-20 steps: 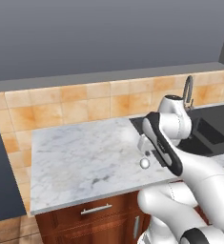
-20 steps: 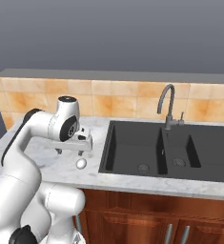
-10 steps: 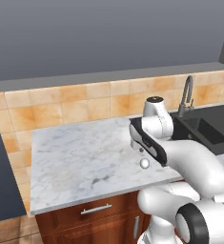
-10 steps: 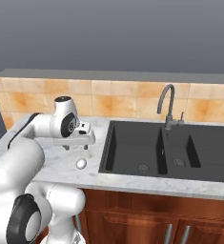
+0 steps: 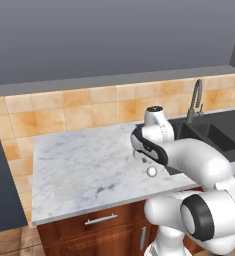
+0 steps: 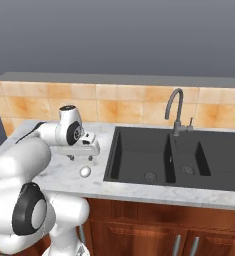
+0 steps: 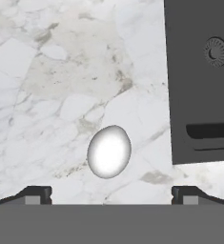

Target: Gather the eggs and milk located in the vicinity of the sink area and place them right next to the bowl.

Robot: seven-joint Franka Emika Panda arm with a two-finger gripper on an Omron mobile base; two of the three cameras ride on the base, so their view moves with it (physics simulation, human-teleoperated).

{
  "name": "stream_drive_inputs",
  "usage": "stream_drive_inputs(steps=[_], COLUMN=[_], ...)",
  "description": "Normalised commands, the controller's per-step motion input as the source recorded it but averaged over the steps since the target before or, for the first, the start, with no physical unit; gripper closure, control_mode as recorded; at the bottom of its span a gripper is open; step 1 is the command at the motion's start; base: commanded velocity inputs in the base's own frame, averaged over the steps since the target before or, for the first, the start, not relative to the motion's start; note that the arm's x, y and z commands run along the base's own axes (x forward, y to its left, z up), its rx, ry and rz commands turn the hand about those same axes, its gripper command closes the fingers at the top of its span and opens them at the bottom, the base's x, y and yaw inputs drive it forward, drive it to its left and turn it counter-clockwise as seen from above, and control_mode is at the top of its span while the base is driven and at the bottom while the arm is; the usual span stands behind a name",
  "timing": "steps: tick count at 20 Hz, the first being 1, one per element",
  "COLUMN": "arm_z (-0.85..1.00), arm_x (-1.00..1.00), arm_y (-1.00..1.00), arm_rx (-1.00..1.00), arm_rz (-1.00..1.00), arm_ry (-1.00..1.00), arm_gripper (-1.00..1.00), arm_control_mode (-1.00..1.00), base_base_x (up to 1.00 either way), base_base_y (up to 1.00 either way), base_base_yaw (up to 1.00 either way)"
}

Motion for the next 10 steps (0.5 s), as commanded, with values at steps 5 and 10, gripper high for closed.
stream_drive_inputs(steps=[5,10], arm_z=[-0.48,-0.36], arm_x=[0.0,0.01], arm_y=[0.0,0.0], arm_rx=[0.0,0.0], arm_rz=[-0.05,-0.02], arm_ry=[0.1,0.04], arm_gripper=[-1.0,-1.0], arm_control_mode=[-1.0,-1.0], base_base_x=[0.0,0.0], base_base_y=[0.0,0.0], base_base_yaw=[0.0,0.0])
